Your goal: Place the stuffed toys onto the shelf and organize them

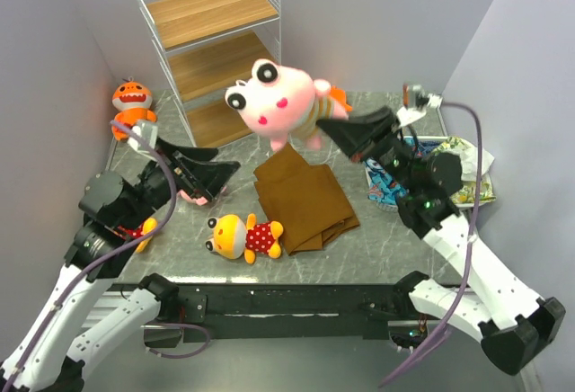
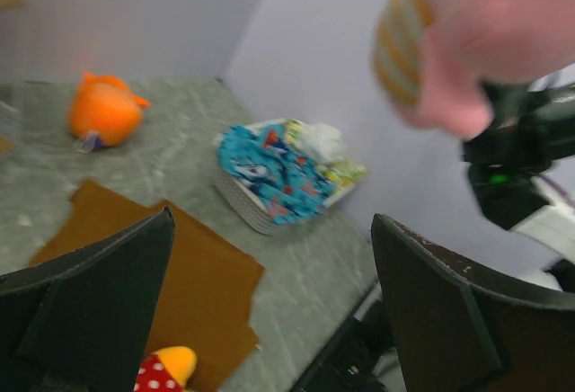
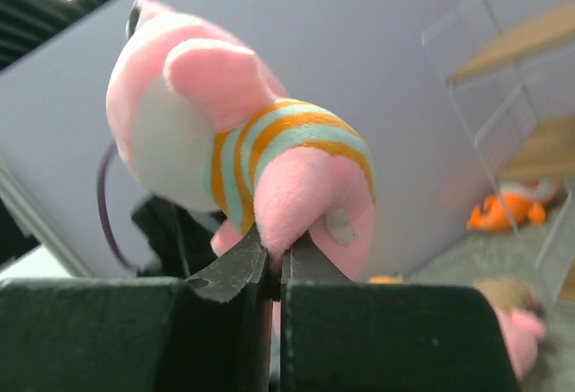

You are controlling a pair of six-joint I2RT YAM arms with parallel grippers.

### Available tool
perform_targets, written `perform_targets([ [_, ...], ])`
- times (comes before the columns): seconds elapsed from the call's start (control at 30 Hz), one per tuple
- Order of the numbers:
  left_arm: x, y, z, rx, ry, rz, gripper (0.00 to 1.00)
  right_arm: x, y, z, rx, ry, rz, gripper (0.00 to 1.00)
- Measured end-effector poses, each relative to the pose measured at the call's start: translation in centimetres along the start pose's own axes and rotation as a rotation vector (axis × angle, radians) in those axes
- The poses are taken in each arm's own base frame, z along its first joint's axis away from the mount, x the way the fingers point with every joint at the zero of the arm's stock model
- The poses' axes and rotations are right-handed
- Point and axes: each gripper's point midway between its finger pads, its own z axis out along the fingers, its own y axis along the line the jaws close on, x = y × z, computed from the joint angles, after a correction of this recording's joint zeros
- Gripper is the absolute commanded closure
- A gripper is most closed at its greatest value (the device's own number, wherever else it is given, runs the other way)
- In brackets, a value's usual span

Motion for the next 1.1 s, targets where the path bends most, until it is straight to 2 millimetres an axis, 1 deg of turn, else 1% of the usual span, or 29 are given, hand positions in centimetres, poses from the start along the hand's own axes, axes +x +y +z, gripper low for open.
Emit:
perform_targets([
  [0.07, -0.7, 1.4, -0.7, -0.086, -0.043, 0.040, 0.03, -2.3, 0.9, 1.9, -0.009, -0.044, -0.015, 1.00],
  [0.1, -0.9, 2.0, -0.9, -0.119, -0.058, 0.057, 0.03, -3.2, 1.2, 2.5, -0.011, -0.061, -0.020, 1.00],
  [0.2, -1.4, 3.8, -1.6, -0.211, -0.085, 0.119, 0.04, -5.3, 0.8, 5.2, 0.018, -0.102, -0.014, 1.00],
  [0.27, -1.3, 5.1, -2.1, -0.268, -0.100, 0.161, 0.04, -6.5, -0.3, 7.2, 0.057, -0.131, 0.007, 1.00],
  [0.33, -0.6, 6.9, -2.6, -0.330, -0.103, 0.199, 0.04, -7.2, -1.7, 8.9, 0.103, -0.156, 0.039, 1.00],
  [0.4, 0.4, 8.5, -2.8, -0.384, -0.089, 0.224, 0.03, -7.9, -3.4, 10.7, 0.153, -0.186, 0.081, 1.00],
  [0.5, 2.6, 11.3, -3.3, -0.465, -0.046, 0.254, 0.04, -8.2, -6.1, 13.3, 0.218, -0.211, 0.138, 1.00],
  [0.6, 4.5, 12.9, -3.9, -0.501, -0.012, 0.269, 0.03, -8.1, -8.7, 15.9, 0.259, -0.221, 0.179, 1.00],
  [0.67, 5.0, 13.2, -4.3, -0.506, -0.007, 0.275, 0.04, -7.9, -10.4, 17.8, 0.276, -0.228, 0.206, 1.00],
  [0.77, 4.4, 12.9, -4.7, -0.505, -0.039, 0.285, 0.04, -7.6, -12.9, 20.8, 0.296, -0.237, 0.238, 1.00],
  [0.87, 3.7, 12.4, -5.1, -0.496, -0.069, 0.291, 0.04, -6.9, -15.3, 23.0, 0.318, -0.248, 0.276, 1.00],
  [0.93, 3.5, 12.3, -5.2, -0.497, -0.077, 0.291, 0.04, -6.3, -17.4, 24.1, 0.340, -0.261, 0.304, 1.00],
  [1.03, 3.5, 12.3, -5.3, -0.497, -0.081, 0.292, 0.04, -4.8, -20.8, 24.6, 0.395, -0.273, 0.346, 1.00],
  [1.1, 3.4, 12.3, -5.3, -0.497, -0.083, 0.292, 0.04, -3.6, -22.7, 24.6, 0.432, -0.277, 0.369, 0.93],
])
